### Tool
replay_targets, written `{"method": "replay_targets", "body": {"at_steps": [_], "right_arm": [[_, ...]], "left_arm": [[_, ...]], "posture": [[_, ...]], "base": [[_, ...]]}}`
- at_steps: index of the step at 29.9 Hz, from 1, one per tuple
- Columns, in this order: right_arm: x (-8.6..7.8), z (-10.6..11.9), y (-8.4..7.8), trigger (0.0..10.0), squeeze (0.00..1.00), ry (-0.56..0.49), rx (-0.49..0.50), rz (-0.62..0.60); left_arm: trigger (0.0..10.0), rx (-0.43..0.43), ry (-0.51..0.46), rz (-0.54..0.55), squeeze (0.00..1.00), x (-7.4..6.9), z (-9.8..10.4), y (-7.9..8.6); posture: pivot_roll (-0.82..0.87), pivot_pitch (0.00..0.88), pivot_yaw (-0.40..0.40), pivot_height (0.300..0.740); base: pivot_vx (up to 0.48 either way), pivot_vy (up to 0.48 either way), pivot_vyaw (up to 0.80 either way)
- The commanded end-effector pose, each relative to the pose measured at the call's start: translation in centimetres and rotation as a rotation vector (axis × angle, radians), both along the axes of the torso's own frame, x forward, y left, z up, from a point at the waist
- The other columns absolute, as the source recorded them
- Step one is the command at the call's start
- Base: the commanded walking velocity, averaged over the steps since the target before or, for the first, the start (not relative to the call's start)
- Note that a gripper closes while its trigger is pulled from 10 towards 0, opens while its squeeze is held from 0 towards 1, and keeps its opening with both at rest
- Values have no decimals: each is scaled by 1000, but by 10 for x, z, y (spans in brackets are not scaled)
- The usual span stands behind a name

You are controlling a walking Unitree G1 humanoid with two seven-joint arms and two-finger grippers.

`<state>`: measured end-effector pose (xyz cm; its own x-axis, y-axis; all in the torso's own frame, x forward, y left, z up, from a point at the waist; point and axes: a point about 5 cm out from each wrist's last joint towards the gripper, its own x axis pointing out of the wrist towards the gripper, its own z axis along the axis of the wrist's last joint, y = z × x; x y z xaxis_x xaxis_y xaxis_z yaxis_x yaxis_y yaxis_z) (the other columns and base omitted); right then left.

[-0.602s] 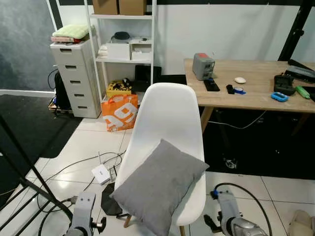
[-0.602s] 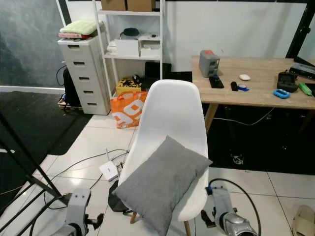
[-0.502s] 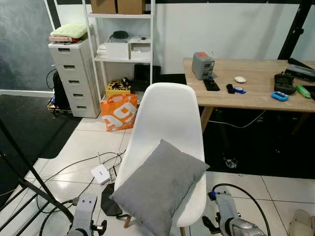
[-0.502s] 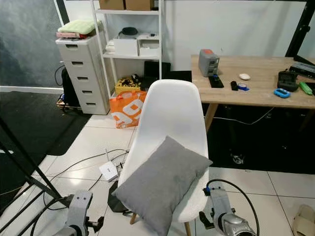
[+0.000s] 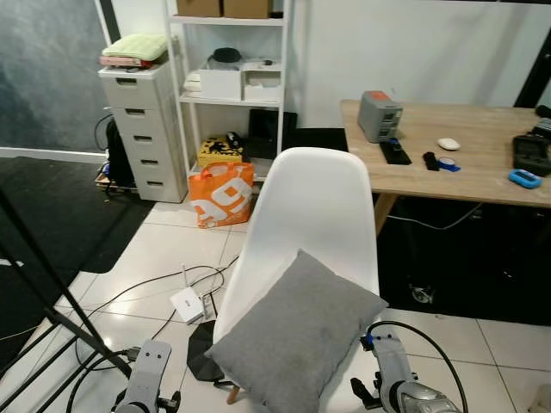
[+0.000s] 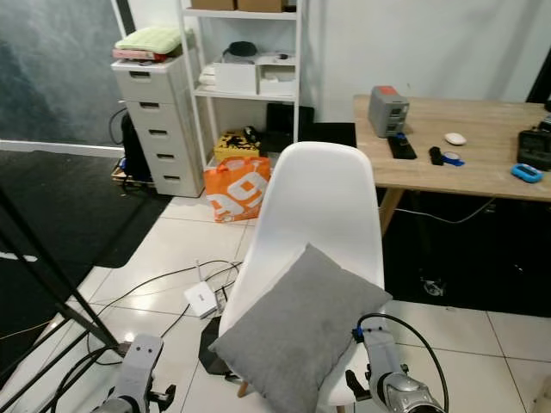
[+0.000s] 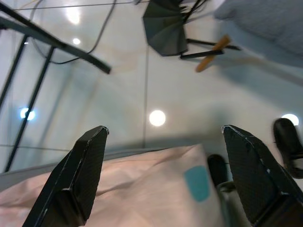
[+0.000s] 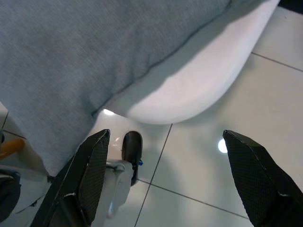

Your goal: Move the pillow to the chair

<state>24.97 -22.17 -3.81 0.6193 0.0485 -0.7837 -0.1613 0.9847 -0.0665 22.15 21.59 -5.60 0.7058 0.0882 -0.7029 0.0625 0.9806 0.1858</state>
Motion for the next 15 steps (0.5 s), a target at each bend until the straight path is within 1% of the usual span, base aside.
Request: {"method": "replay_targets", "body": {"at_steps": [1,4,5,6,8,15], "right_arm": [[1,0,1,10000,0,-4,3,-13],[1,1,0,10000,0,-8,3,-16],[2,1,0,10000,0,-11,4,-18],[2,1,0,10000,0,-11,4,-18],[3,2,0,10000,0,-16,5,-20],[3,2,0,10000,0,-24,9,-28]], "left_arm": [[10000,26,12,-3,0,-2,-1,5],[10000,7,11,-3,0,-2,0,4],[10000,-26,7,4,0,0,0,3],[10000,-26,7,4,0,0,0,3],[10000,-62,2,12,0,1,1,2],[10000,-88,-5,26,0,2,2,1]], "posture": [[-136,0,-25,740],[-136,0,-25,740],[-137,0,-24,740],[-137,0,-24,740],[-137,0,-24,740],[-142,7,-21,740]], "base": [[0,0,0],[0,0,0],[0,0,0],[0,0,0],[0,0,0],[0,0,0]]}}
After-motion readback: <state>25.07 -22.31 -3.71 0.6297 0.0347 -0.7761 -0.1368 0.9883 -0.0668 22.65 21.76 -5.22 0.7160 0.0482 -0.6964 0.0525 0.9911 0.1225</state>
